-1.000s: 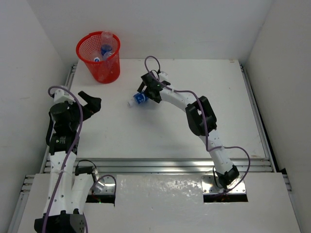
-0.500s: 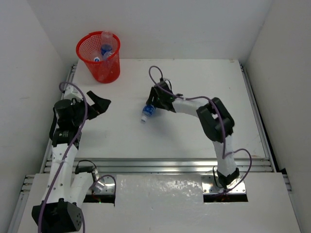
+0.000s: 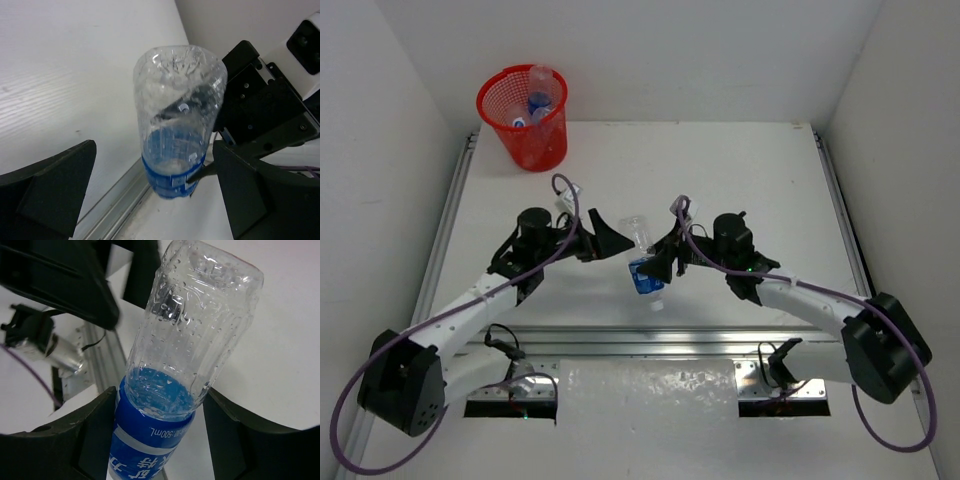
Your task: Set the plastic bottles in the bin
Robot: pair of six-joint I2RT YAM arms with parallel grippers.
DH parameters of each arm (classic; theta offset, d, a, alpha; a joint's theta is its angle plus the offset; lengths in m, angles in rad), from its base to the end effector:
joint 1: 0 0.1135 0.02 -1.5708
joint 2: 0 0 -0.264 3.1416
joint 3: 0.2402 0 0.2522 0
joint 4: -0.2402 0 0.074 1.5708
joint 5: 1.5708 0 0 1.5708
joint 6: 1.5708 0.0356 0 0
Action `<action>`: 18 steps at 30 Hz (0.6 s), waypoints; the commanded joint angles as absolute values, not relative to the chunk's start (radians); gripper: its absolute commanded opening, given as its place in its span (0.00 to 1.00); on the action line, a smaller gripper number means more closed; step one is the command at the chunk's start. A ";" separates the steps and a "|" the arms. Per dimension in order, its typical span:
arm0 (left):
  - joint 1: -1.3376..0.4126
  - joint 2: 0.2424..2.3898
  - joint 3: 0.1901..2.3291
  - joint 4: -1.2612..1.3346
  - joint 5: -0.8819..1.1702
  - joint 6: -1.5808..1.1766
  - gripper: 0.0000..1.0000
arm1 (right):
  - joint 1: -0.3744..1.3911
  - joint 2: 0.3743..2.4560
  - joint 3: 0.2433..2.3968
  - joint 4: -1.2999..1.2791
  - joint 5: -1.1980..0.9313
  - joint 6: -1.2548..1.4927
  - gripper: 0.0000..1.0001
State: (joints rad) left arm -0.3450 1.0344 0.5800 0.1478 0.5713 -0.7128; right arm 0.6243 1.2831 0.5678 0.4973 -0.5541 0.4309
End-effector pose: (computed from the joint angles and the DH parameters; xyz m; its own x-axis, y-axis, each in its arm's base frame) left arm 0.2105 -0.0961 0.2554 -0.7182 -0.3264 -0.6145 0.3965 0.5337 -0.7469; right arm 0.2091 0.1737 0.2287 -0.5412 0.0479 -0.8396 -0.7570 0.4069 0.5112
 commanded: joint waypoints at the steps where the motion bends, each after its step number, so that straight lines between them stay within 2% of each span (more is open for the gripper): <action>1: -0.422 1.068 0.592 0.385 0.581 -0.788 1.00 | 0.626 1.220 0.552 0.566 -0.715 0.364 0.09; 4: -0.472 1.104 0.606 0.488 0.635 -0.821 0.99 | 0.626 1.189 0.554 0.566 -0.755 0.374 0.09; 6: -0.495 1.135 0.626 0.497 0.643 -0.818 0.92 | 0.626 1.169 0.555 0.574 -0.764 0.386 0.10; 7: -0.511 1.143 0.638 0.500 0.649 -0.816 0.84 | 0.626 1.158 0.555 0.575 -0.772 0.390 0.10; 8: -0.514 1.146 0.641 0.503 0.647 -0.816 0.55 | 0.626 1.141 0.557 0.572 -0.778 0.390 0.12; 9: -0.515 1.147 0.644 0.511 0.647 -0.819 0.32 | 0.626 1.135 0.563 0.552 -0.779 0.379 0.15; 10: -0.517 1.146 0.656 0.508 0.641 -0.818 0.16 | 0.626 1.129 0.563 0.543 -0.779 0.376 0.22; 11: -0.517 1.144 0.669 0.497 0.635 -0.812 0.01 | 0.624 1.112 0.558 0.540 -0.769 0.376 0.61; 12: -0.517 1.134 0.686 0.439 0.618 -0.787 0.00 | 0.624 1.100 0.537 0.522 -0.717 0.362 0.98; 14: -0.502 1.115 0.774 0.311 0.458 -0.744 0.00 | 0.618 1.036 0.497 0.471 -0.602 0.350 0.99; 15: -0.485 1.103 0.817 0.161 0.386 -0.715 0.00 | 0.612 1.008 0.482 0.392 -0.515 0.348 0.99; 16: -0.426 1.100 0.904 0.087 0.251 -0.710 0.00 | 0.611 0.980 0.470 0.341 -0.291 0.354 0.99; 17: -0.326 1.101 0.999 -0.061 0.192 -0.715 0.00 | 0.609 0.927 0.451 0.227 -0.165 0.386 0.99; 18: -0.272 1.104 1.043 -0.113 0.148 -0.722 0.00 | 0.607 0.901 0.445 0.166 0.056 0.414 0.99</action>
